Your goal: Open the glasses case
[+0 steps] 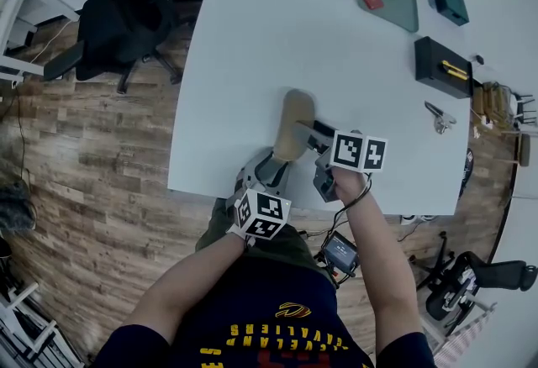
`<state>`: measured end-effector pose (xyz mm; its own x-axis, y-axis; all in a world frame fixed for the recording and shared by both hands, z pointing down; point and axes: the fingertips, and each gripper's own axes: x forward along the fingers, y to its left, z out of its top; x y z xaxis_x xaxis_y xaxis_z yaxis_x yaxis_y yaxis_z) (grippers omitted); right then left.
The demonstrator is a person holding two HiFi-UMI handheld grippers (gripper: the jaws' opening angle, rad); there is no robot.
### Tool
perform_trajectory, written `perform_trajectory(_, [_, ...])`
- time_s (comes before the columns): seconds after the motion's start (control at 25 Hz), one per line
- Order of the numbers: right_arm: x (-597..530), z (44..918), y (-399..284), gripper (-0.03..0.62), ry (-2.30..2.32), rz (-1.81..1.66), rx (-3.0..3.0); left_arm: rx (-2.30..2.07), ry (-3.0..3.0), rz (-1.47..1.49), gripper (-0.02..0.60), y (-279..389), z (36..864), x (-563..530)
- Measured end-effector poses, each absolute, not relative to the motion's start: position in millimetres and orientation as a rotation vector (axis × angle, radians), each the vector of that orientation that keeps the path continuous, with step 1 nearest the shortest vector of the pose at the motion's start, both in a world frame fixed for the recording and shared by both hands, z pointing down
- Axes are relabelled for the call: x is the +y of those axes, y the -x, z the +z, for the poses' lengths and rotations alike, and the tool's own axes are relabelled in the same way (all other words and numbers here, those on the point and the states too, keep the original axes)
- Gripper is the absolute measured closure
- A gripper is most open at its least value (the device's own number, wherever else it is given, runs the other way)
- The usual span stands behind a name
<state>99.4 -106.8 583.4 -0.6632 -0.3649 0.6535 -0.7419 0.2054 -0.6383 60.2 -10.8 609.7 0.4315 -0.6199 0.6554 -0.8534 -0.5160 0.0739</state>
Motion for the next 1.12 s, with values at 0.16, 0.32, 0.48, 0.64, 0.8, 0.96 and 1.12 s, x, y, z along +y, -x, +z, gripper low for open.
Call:
perform_trajectory(0.16, [-107,584,-100,0.306,-1.037,1.442,-2.127,-1.233,-2.333,0.812,0.522,-56,610,-8])
perform_trajectory(0.32, [-107,584,-100,0.305,-1.043,1.439,-2.125,-1.2,-2.332,0.747,0.421,-60,606,-6])
perform_trajectory(0.48, [-108,583,-100,0.306,-1.043,1.435,-2.122,-1.196,-2.305,0.739,0.353,-62,608,-12])
perform_trajectory(0.64, [-107,583,-100,0.306,-1.04,1.434,-2.124,-1.203,-2.299,0.739,0.351,-66,606,-19])
perform_trajectory(0.8, [-107,583,-101,0.306,-1.035,1.436,-2.122,-1.218,-2.309,0.768,0.363,-66,606,-18])
perform_trajectory(0.96, [-107,583,-100,0.306,-1.027,1.434,-2.124,-1.193,-2.345,0.771,0.373,-65,606,-17])
perform_trajectory(1.12, [-107,584,-100,0.306,-1.023,1.435,-2.123,-1.169,-2.371,0.778,0.382,-65,607,-16])
